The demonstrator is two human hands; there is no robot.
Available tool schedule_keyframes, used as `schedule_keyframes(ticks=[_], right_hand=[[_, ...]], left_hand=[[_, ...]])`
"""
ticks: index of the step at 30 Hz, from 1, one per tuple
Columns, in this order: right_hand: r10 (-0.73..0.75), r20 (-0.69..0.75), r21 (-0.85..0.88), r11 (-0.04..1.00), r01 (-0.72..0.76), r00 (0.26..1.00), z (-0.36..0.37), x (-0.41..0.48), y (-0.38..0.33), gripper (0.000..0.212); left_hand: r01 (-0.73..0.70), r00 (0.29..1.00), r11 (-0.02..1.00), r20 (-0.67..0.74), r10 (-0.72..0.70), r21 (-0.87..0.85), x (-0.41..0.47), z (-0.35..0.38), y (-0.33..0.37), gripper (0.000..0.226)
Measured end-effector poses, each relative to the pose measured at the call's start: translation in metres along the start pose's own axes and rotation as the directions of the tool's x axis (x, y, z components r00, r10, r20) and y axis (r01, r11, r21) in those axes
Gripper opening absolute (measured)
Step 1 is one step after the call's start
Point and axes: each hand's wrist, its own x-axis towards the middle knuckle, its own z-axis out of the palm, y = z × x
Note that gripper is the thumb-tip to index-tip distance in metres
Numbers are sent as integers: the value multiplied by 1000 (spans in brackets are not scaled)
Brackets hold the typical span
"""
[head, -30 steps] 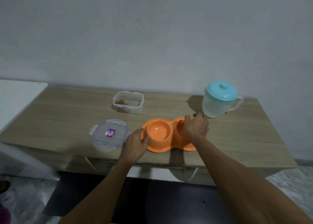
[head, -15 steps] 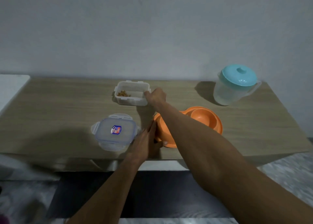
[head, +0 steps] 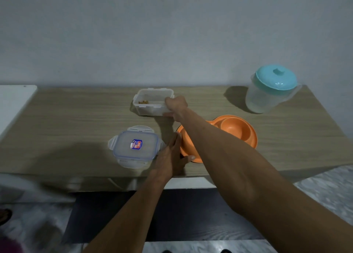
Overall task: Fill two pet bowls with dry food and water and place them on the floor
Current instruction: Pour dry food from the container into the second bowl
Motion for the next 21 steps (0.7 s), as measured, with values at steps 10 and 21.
schedule_keyframes(ticks=[10, 21], right_hand=[[-162, -89, 90, 981, 170, 983, -115, -52, -5, 29], [-430, -187, -293, 883, 368, 883, -209, -110, 17, 25]], left_hand=[[-12, 999, 998, -42, 15, 59, -3, -6, 7, 97], [-29, 999, 997, -26, 31, 70, -7, -12, 11, 95]])
